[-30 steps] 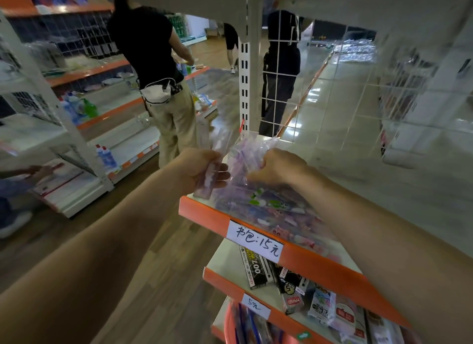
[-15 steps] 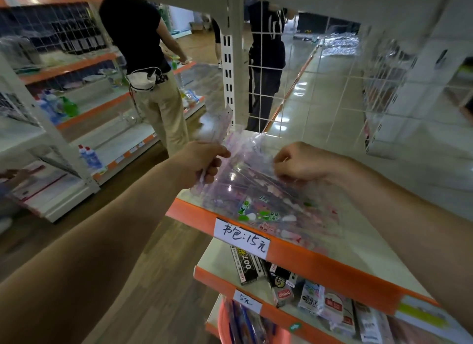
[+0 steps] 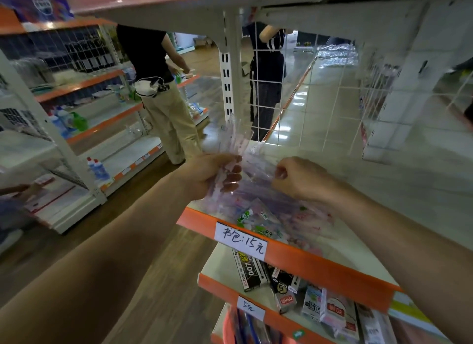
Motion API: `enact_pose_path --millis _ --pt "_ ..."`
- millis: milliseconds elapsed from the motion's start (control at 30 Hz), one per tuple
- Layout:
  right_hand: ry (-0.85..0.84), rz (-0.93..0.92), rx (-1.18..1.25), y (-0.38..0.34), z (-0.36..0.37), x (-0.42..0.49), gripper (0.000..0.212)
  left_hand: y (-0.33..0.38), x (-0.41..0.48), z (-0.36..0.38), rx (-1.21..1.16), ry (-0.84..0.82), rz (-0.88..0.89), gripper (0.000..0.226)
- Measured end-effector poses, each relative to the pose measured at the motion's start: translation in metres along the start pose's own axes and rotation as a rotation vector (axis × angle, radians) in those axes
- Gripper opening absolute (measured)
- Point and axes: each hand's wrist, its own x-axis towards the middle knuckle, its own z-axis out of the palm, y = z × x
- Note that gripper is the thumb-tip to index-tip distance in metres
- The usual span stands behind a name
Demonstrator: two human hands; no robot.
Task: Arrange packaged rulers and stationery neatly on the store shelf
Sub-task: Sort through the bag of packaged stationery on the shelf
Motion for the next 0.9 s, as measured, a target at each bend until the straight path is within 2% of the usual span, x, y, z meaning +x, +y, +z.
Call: enact_pose_path --millis 133,233,300,333,433,533,700,833,900 --pt "0.165 0.069 0.302 0.02 -0.02 -0.003 0.022 0.006 0.006 0.029 -0.074 0.035 -0.047 0.018" --pt "0.153 0.119 0.416 0.036 -0.026 -0.019 0.008 0.007 0.022 0.056 0.071 0.108 -0.071 0.021" --pt "0.084 0.122 0.364 0.038 -0.02 -0.031 0.028 0.008 0.031 0.064 0.088 0.132 -0.049 0.025" --pt "0.05 0.123 0.313 0.037 -0.017 -0.036 0.032 0.008 0.034 0.068 0.073 0.133 -0.048 0.027" --pt "-0.032 0.081 0.141 0.029 -0.006 -0.039 0.019 0.006 0.039 0.073 0.027 0.139 -0.065 0.028" --pt "-0.058 0.084 0.044 0.025 0.003 -0.034 0.04 0.007 0.038 0.07 0.013 0.142 -0.081 0.027" --pt "-0.073 0.059 -0.018 0.022 0.007 -0.03 0.031 0.01 0.026 0.052 0.0 0.187 -0.074 0.023" --pt "-0.089 0.076 0.154 0.026 0.005 -0.03 0.024 0.011 0.025 0.045 -0.052 0.246 -0.079 0.021" --pt "-0.072 0.132 0.388 0.034 -0.001 -0.034 0.032 0.01 0.025 0.049 -0.063 0.246 -0.065 0.019"
